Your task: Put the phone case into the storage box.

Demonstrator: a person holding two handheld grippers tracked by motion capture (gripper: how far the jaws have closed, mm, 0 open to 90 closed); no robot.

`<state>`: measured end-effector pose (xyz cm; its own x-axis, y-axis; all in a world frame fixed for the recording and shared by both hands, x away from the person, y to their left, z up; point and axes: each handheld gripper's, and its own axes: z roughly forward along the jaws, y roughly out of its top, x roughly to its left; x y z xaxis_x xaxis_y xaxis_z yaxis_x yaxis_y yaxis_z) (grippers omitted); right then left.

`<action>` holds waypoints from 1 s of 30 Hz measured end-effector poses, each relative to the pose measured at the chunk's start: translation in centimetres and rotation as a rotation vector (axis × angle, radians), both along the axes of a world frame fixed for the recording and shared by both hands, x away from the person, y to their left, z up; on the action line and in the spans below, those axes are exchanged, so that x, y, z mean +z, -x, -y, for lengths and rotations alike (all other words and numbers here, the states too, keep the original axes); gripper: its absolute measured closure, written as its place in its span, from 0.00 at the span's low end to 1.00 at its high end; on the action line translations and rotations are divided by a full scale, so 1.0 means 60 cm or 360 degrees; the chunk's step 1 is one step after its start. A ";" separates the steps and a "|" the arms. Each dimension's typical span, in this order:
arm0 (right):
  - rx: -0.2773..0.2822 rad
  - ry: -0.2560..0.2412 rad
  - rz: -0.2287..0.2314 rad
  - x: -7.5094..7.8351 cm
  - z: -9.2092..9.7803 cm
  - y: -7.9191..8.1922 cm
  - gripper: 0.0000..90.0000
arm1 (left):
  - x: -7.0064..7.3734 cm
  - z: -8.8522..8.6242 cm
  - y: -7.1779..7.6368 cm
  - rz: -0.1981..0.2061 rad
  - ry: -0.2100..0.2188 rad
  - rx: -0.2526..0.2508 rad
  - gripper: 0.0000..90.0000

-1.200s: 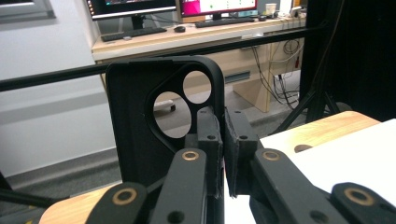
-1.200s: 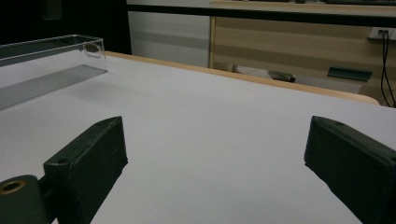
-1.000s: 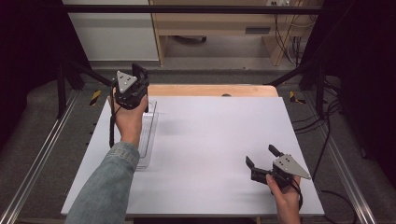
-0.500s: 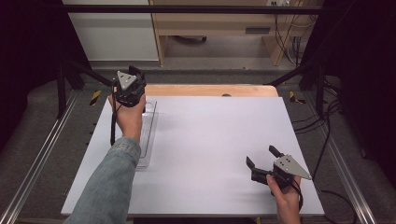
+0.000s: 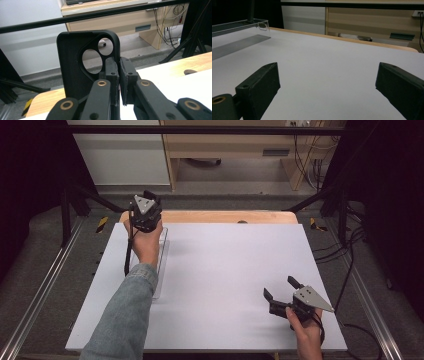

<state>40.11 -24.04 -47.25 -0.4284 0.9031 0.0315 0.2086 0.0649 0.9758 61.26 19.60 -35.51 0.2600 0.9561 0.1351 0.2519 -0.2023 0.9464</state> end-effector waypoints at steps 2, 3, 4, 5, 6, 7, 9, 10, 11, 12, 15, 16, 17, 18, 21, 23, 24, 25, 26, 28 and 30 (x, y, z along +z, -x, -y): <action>0.0002 -0.0003 -0.0001 0.000 0.000 0.000 0.06 | -0.002 0.002 -0.001 0.0004 -0.0008 0.0004 0.95; 0.0003 -0.0002 0.0000 0.000 0.000 0.000 0.06 | -0.003 0.002 -0.002 0.0001 -0.0001 0.0006 0.95; 0.0006 0.0000 -0.0002 0.000 0.000 0.000 0.06 | -0.004 0.001 -0.003 -0.0006 0.0007 0.0005 0.95; 0.0007 0.0000 -0.0003 0.000 -0.001 0.000 0.06 | -0.004 0.000 -0.004 -0.0009 0.0015 0.0006 0.95; 0.0007 0.0003 -0.0003 0.000 -0.001 0.000 0.06 | -0.005 -0.001 -0.005 -0.0011 0.0024 0.0006 0.95; 0.0010 0.0003 -0.0006 0.000 -0.001 0.000 0.06 | -0.005 -0.001 -0.005 -0.0011 0.0028 0.0005 0.95; 0.0011 0.0002 -0.0007 0.000 -0.001 0.000 0.06 | -0.005 -0.003 -0.005 -0.0011 0.0032 0.0003 0.95; 0.0012 0.0001 -0.0007 0.000 -0.001 -0.001 0.06 | -0.005 -0.005 -0.005 -0.0012 0.0037 -0.0001 0.95; 0.0010 -0.0003 -0.0011 0.000 -0.001 0.000 0.06 | -0.005 -0.006 -0.006 -0.0012 0.0045 -0.0003 0.95; 0.0009 -0.0003 -0.0009 0.000 0.000 0.000 0.06 | -0.004 -0.007 -0.005 -0.0012 0.0051 -0.0002 0.95; 0.0007 -0.0009 -0.0011 0.000 0.000 0.000 0.06 | -0.003 -0.010 -0.004 0.0002 0.0072 0.0008 0.95; 0.0010 -0.0013 -0.0011 0.000 0.001 0.000 0.06 | -0.002 -0.011 -0.004 0.0004 0.0075 0.0012 0.95; 0.0010 -0.0015 -0.0016 0.000 0.001 0.000 0.06 | -0.002 -0.011 -0.004 0.0004 0.0079 0.0014 0.95; 0.0008 -0.0019 -0.0012 0.000 0.001 0.000 0.06 | -0.002 -0.012 -0.004 0.0003 0.0085 0.0015 0.95; 0.0012 -0.0018 -0.0010 0.000 0.002 0.000 0.06 | -0.002 -0.012 -0.004 -0.0001 0.0084 0.0018 0.95; 0.0013 -0.0019 -0.0009 0.000 0.002 0.000 0.06 | -0.004 -0.011 -0.005 -0.0006 0.0080 0.0014 0.95; 0.0011 -0.0025 -0.0015 0.000 0.002 0.000 0.06 | -0.005 -0.011 -0.006 -0.0009 0.0076 0.0010 0.95; 0.0012 -0.0029 -0.0016 0.000 0.002 0.000 0.06 | -0.005 -0.012 -0.007 -0.0013 0.0071 0.0006 0.95; 0.0012 -0.0028 -0.0015 0.000 0.002 0.000 0.06 | -0.006 -0.013 -0.007 -0.0020 0.0065 0.0006 0.95; 0.0011 -0.0027 -0.0010 0.000 0.003 -0.001 0.06 | -0.006 -0.015 -0.008 -0.0025 0.0072 0.0012 0.95; 0.0012 -0.0028 -0.0010 0.000 0.003 -0.001 0.06 | -0.006 -0.017 -0.008 -0.0024 0.0092 0.0018 0.95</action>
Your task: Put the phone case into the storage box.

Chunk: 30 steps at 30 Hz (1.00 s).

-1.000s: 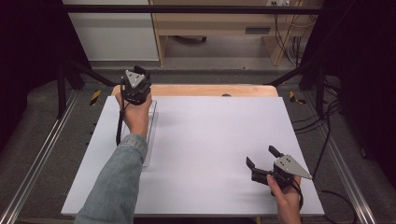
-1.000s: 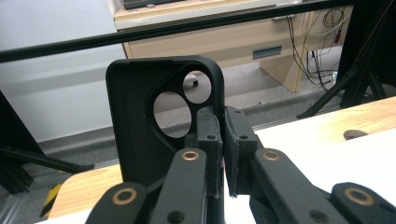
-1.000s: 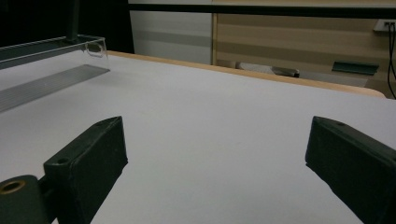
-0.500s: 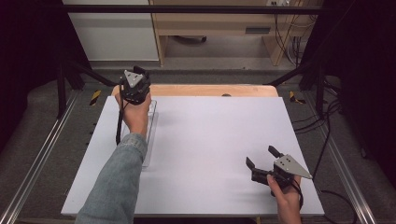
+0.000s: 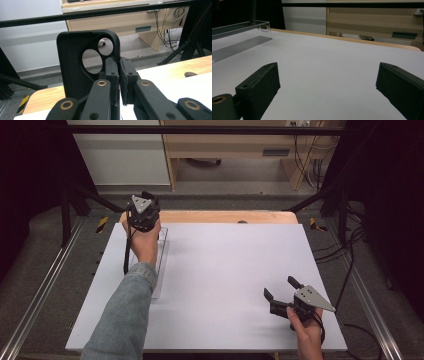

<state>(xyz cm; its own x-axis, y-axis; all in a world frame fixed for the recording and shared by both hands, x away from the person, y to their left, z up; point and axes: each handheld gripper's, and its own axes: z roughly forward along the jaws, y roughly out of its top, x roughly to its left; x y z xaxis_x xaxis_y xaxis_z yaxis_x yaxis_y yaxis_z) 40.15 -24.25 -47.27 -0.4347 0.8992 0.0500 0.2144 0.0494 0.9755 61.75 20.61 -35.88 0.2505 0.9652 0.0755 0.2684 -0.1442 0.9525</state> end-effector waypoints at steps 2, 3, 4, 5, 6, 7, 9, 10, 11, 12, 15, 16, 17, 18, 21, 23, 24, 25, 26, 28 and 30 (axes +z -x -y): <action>-0.0001 -0.0005 0.0000 0.000 0.000 0.000 0.06 | 0.000 -0.001 0.000 -0.0007 0.0013 0.0002 0.95; -0.0002 -0.0004 -0.0001 0.000 0.000 0.000 0.06 | -0.001 -0.001 -0.001 -0.0009 0.0016 0.0002 0.95; -0.0002 -0.0004 0.0000 0.000 0.000 0.000 0.06 | -0.001 -0.001 -0.001 -0.0008 0.0015 0.0003 0.95; -0.0001 -0.0004 -0.0001 0.000 0.000 0.001 0.06 | -0.001 -0.001 -0.001 -0.0009 0.0012 0.0004 0.95; -0.0001 -0.0004 -0.0001 0.000 0.000 0.000 0.06 | -0.001 -0.001 -0.001 -0.0009 0.0012 0.0004 0.95; 0.0000 -0.0004 -0.0001 0.000 0.000 0.000 0.06 | -0.002 -0.002 -0.002 -0.0014 0.0006 0.0004 0.95; 0.0000 -0.0004 0.0000 0.000 0.000 0.000 0.06 | -0.004 -0.002 -0.003 -0.0019 0.0009 0.0006 0.95; 0.0000 -0.0005 0.0001 0.000 0.000 0.000 0.06 | -0.004 -0.002 -0.003 -0.0022 0.0005 0.0005 0.95; 0.0001 -0.0005 0.0001 0.000 0.000 0.000 0.06 | -0.005 -0.003 -0.004 -0.0024 0.0003 0.0006 0.95; 0.0001 -0.0002 0.0001 0.000 0.001 0.000 0.06 | -0.006 -0.003 -0.005 -0.0024 0.0006 0.0007 0.95; 0.0002 -0.0004 -0.0001 -0.001 0.000 0.000 0.06 | -0.007 -0.004 -0.006 -0.0030 0.0004 0.0012 0.95; 0.0002 -0.0003 -0.0004 -0.001 0.000 0.000 0.06 | -0.008 -0.005 -0.006 -0.0031 0.0005 0.0015 0.95; 0.0003 -0.0003 -0.0004 -0.001 0.000 0.000 0.06 | -0.008 -0.005 -0.007 -0.0032 0.0007 0.0019 0.95; 0.0003 -0.0005 -0.0006 -0.001 0.000 0.000 0.06 | -0.009 -0.005 -0.007 -0.0031 0.0009 0.0022 0.95; 0.0003 -0.0005 -0.0006 -0.001 0.000 0.000 0.06 | -0.010 -0.006 -0.007 -0.0036 0.0002 0.0026 0.95; 0.0001 -0.0005 -0.0003 0.000 0.001 0.000 0.06 | -0.012 -0.006 -0.007 -0.0034 -0.0001 0.0027 0.95; -0.0001 -0.0008 -0.0002 0.000 0.001 0.000 0.06 | -0.013 -0.006 -0.007 -0.0034 0.0007 0.0029 0.95; -0.0003 -0.0012 -0.0003 0.000 0.001 0.000 0.06 | -0.015 -0.007 -0.007 -0.0040 0.0002 0.0030 0.95; -0.0007 -0.0013 -0.0003 0.000 0.001 0.000 0.06 | -0.017 -0.008 -0.007 -0.0045 0.0006 0.0031 0.95; -0.0004 -0.0009 -0.0004 0.000 0.002 0.000 0.06 | -0.020 -0.010 -0.008 -0.0053 0.0018 0.0037 0.95; -0.0005 -0.0016 -0.0005 0.000 0.001 0.001 0.06 | -0.022 -0.011 -0.008 -0.0057 0.0024 0.0042 0.95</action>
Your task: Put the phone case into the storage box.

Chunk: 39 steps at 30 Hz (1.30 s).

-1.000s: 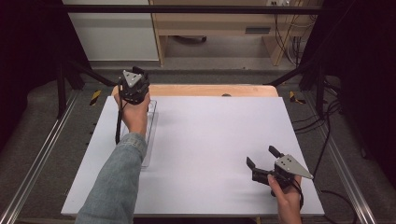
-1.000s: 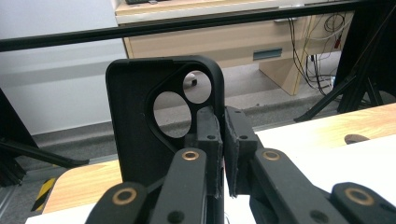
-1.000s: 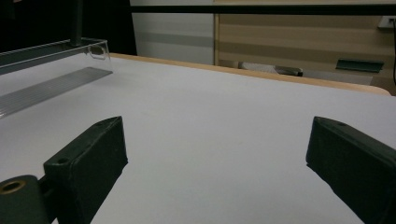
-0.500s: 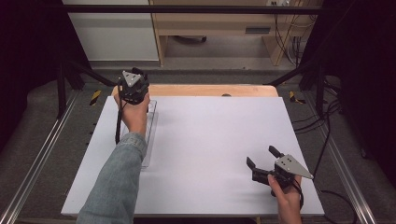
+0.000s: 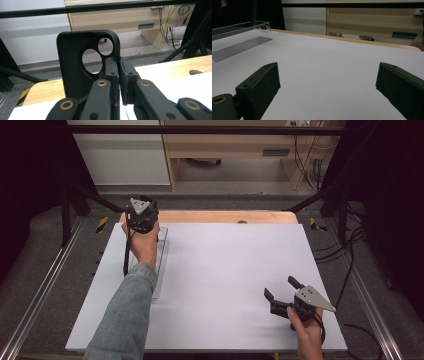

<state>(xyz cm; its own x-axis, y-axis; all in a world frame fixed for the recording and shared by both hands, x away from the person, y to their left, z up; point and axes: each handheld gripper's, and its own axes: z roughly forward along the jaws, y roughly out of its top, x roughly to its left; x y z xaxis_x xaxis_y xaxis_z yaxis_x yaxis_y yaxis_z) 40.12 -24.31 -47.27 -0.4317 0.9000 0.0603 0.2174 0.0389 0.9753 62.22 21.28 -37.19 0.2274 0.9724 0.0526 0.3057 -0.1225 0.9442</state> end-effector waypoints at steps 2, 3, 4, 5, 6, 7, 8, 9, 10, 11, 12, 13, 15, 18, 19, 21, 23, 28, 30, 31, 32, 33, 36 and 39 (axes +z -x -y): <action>-0.0004 -0.0001 0.0002 0.000 0.000 0.000 0.06 | -0.002 -0.002 0.000 -0.0002 0.0008 0.0008 0.95; -0.0006 -0.0003 0.0005 0.000 0.001 0.000 0.06 | -0.002 -0.003 0.000 -0.0007 0.0009 0.0011 0.95; -0.0006 -0.0003 0.0005 0.000 0.001 0.000 0.06 | -0.003 -0.004 0.000 -0.0004 0.0022 0.0017 0.95; -0.0004 -0.0003 0.0005 0.000 0.001 0.000 0.06 | -0.003 -0.005 0.000 -0.0005 0.0025 0.0020 0.95; -0.0004 -0.0003 0.0005 0.000 0.001 0.000 0.06 | -0.003 -0.006 0.000 -0.0006 0.0031 0.0022 0.95; -0.0005 -0.0003 0.0005 0.000 0.001 0.000 0.06 | -0.003 -0.007 0.000 -0.0003 0.0039 0.0026 0.95; -0.0003 -0.0004 0.0005 0.000 0.001 0.000 0.06 | -0.003 -0.008 0.000 -0.0002 0.0046 0.0029 0.95; -0.0002 -0.0002 0.0008 0.000 0.001 -0.001 0.06 | -0.004 -0.009 0.000 -0.0004 0.0053 0.0031 0.95; -0.0002 -0.0003 0.0006 -0.001 0.001 -0.001 0.06 | -0.005 -0.009 0.000 -0.0006 0.0056 0.0033 0.95; 0.0001 0.0002 0.0007 -0.001 0.001 -0.001 0.06 | -0.005 -0.009 -0.001 -0.0008 0.0054 0.0034 0.95; 0.0002 0.0002 0.0006 -0.001 0.000 -0.001 0.06 | -0.006 -0.009 -0.001 -0.0008 0.0056 0.0035 0.95; 0.0001 0.0001 0.0004 -0.001 0.000 -0.001 0.06 | -0.007 -0.009 -0.001 -0.0010 0.0062 0.0040 0.95; 0.0000 -0.0005 0.0006 -0.001 0.000 -0.001 0.06 | -0.008 -0.009 -0.002 -0.0012 0.0066 0.0041 0.95; 0.0004 -0.0002 0.0004 -0.001 0.001 -0.001 0.06 | -0.009 -0.008 -0.003 -0.0014 0.0062 0.0035 0.95; 0.0004 -0.0003 0.0003 -0.001 0.001 -0.001 0.06 | -0.010 -0.007 -0.003 -0.0016 0.0061 0.0034 0.95; 0.0004 -0.0004 0.0003 -0.001 0.002 -0.001 0.06 | -0.010 -0.006 -0.003 -0.0019 0.0056 0.0029 0.95; 0.0005 -0.0004 0.0003 -0.001 0.001 -0.001 0.06 | -0.011 -0.005 -0.003 -0.0020 0.0049 0.0026 0.95; 0.0007 -0.0005 0.0003 -0.001 0.001 -0.001 0.06 | -0.012 -0.004 -0.004 -0.0027 0.0037 0.0021 0.95; 0.0008 -0.0004 0.0003 0.000 0.001 -0.001 0.06 | -0.013 -0.004 -0.004 -0.0028 0.0041 0.0023 0.95; 0.0008 -0.0004 0.0003 0.000 0.001 -0.001 0.06 | -0.013 -0.003 -0.005 -0.0028 0.0041 0.0023 0.95; 0.0008 -0.0004 0.0003 0.000 0.001 -0.001 0.06 | -0.013 -0.003 -0.005 -0.0029 0.0042 0.0022 0.95; 0.0008 -0.0004 0.0003 -0.001 0.001 -0.001 0.06 | -0.014 -0.003 -0.005 -0.0030 0.0042 0.0020 0.95; 0.0011 -0.0006 0.0002 -0.001 0.001 -0.001 0.06 | -0.014 -0.003 -0.005 -0.0027 0.0049 0.0023 0.95; 0.0016 -0.0005 -0.0005 0.000 0.001 0.000 0.06 | -0.015 -0.003 -0.006 -0.0033 0.0051 0.0027 0.95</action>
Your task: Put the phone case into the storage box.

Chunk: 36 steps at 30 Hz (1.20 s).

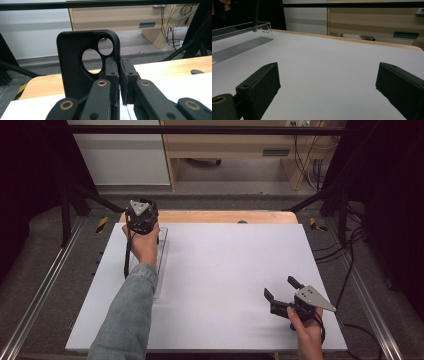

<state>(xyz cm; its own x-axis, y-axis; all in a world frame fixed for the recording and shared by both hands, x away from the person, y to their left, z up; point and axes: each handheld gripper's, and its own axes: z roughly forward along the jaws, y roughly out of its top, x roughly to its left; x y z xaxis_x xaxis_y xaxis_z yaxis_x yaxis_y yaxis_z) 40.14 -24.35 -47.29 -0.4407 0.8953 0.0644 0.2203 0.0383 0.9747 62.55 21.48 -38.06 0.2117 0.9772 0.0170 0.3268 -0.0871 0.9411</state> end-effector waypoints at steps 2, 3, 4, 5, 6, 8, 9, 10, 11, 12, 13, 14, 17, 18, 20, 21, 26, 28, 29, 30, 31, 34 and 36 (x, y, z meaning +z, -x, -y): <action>0.0000 0.0003 0.0005 0.000 0.000 0.000 0.06 | 0.000 0.000 0.000 0.0000 0.0001 -0.0003 0.95; 0.0000 0.0003 0.0005 0.000 0.000 0.000 0.06 | 0.000 0.000 0.000 0.0000 0.0001 -0.0004 0.95; 0.0001 0.0004 0.0005 0.000 0.000 -0.001 0.06 | -0.001 0.000 0.000 0.0000 0.0002 -0.0005 0.95; 0.0002 0.0004 0.0006 -0.001 -0.001 -0.001 0.06 | -0.001 0.001 0.000 -0.0001 0.0002 -0.0007 0.95; 0.0004 0.0005 0.0005 -0.001 -0.001 -0.001 0.06 | -0.001 0.001 -0.001 -0.0003 0.0003 -0.0008 0.95; 0.0009 0.0019 0.0007 -0.001 -0.001 -0.001 0.06 | -0.003 0.001 -0.001 -0.0010 0.0006 -0.0006 0.95; 0.0011 0.0022 0.0010 -0.001 -0.002 -0.001 0.06 | -0.003 0.001 -0.002 -0.0013 0.0008 -0.0005 0.95; 0.0017 0.0023 0.0021 0.000 -0.002 -0.001 0.06 | -0.004 0.000 -0.003 -0.0013 0.0014 -0.0003 0.95; 0.0021 0.0033 0.0031 0.000 -0.003 0.000 0.06 | -0.005 0.000 -0.003 -0.0014 0.0017 -0.0002 0.95; 0.0024 0.0044 0.0052 0.000 -0.004 0.000 0.06 | -0.005 0.000 -0.004 -0.0014 0.0018 -0.0001 0.95; 0.0028 0.0048 0.0059 0.001 -0.004 0.000 0.06 | -0.006 0.000 -0.004 -0.0015 0.0018 -0.0002 0.95; 0.0037 0.0044 0.0074 0.000 -0.006 0.000 0.06 | -0.006 0.000 -0.004 -0.0016 0.0018 -0.0001 0.95; 0.0063 0.0061 0.0105 0.000 -0.008 0.000 0.05 | -0.008 -0.001 -0.005 -0.0017 0.0023 -0.0001 0.95; 0.0076 0.0076 0.0117 0.001 -0.008 -0.001 0.05 | -0.009 -0.001 -0.005 -0.0018 0.0026 -0.0001 0.95; 0.0086 0.0078 0.0129 0.001 -0.010 0.000 0.05 | -0.012 -0.002 -0.006 -0.0030 0.0023 -0.0005 0.95; 0.0093 0.0074 0.0136 0.001 -0.011 0.000 0.05 | -0.014 -0.002 -0.006 -0.0034 0.0022 -0.0005 0.95; 0.0106 0.0087 0.0137 0.001 -0.014 0.000 0.05 | -0.018 -0.005 -0.009 -0.0040 0.0036 -0.0005 0.95; 0.0106 0.0093 0.0138 0.001 -0.015 0.000 0.05 | -0.019 -0.006 -0.011 -0.0049 0.0043 -0.0013 0.95; 0.0104 0.0096 0.0137 0.001 -0.014 0.001 0.05 | -0.020 -0.006 -0.011 -0.0055 0.0046 -0.0018 0.95; 0.0104 0.0096 0.0135 0.001 -0.014 0.001 0.05 | -0.022 -0.006 -0.012 -0.0062 0.0054 -0.0021 0.95; 0.0104 0.0093 0.0131 0.001 -0.014 0.001 0.05 | -0.022 -0.006 -0.013 -0.0064 0.0053 -0.0022 0.95; 0.0104 0.0091 0.0128 0.001 -0.014 0.001 0.05 | -0.025 -0.005 -0.015 -0.0072 0.0059 -0.0030 0.95; 0.0105 0.0093 0.0126 0.000 -0.014 0.001 0.05 | -0.028 -0.004 -0.017 -0.0085 0.0082 -0.0047 0.95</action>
